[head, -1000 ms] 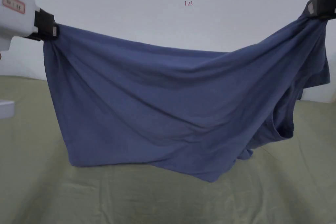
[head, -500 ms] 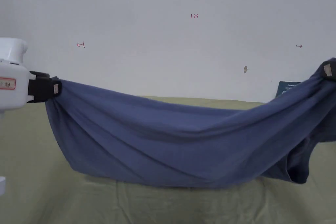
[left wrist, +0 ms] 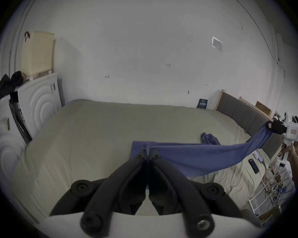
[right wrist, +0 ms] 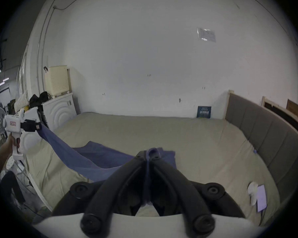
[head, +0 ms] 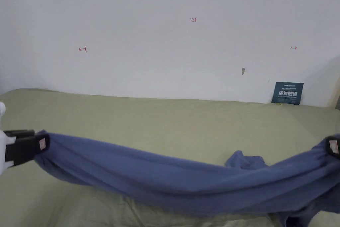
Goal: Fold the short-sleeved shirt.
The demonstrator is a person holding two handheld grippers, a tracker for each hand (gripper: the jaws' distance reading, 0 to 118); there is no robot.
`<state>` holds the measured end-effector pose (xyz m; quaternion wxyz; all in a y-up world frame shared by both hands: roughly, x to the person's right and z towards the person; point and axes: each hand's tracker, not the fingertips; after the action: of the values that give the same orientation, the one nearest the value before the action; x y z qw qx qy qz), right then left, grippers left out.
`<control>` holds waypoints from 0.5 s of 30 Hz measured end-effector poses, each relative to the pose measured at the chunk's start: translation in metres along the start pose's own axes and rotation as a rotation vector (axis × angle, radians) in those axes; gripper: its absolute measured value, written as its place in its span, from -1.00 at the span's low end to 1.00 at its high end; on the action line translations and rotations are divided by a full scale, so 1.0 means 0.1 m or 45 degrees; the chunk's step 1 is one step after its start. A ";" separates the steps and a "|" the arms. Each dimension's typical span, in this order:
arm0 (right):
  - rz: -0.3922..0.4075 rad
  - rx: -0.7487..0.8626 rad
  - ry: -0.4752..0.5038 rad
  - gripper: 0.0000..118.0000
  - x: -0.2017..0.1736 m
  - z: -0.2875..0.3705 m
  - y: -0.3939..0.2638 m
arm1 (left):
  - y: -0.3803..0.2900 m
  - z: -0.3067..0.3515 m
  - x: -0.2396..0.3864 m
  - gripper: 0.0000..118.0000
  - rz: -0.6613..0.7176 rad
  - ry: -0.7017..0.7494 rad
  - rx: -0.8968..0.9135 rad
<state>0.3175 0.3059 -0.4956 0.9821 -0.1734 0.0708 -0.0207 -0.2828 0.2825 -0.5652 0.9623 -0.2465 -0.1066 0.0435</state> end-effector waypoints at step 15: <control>0.058 -0.372 0.172 -0.94 -0.04 0.28 -1.23 | -1.40 0.26 -0.19 -1.00 0.152 -0.050 -0.253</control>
<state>0.3152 0.2005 -0.4269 0.9396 -0.3109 0.1428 0.0004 -0.3032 0.1692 -0.4786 0.9265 -0.3457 -0.1144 0.0948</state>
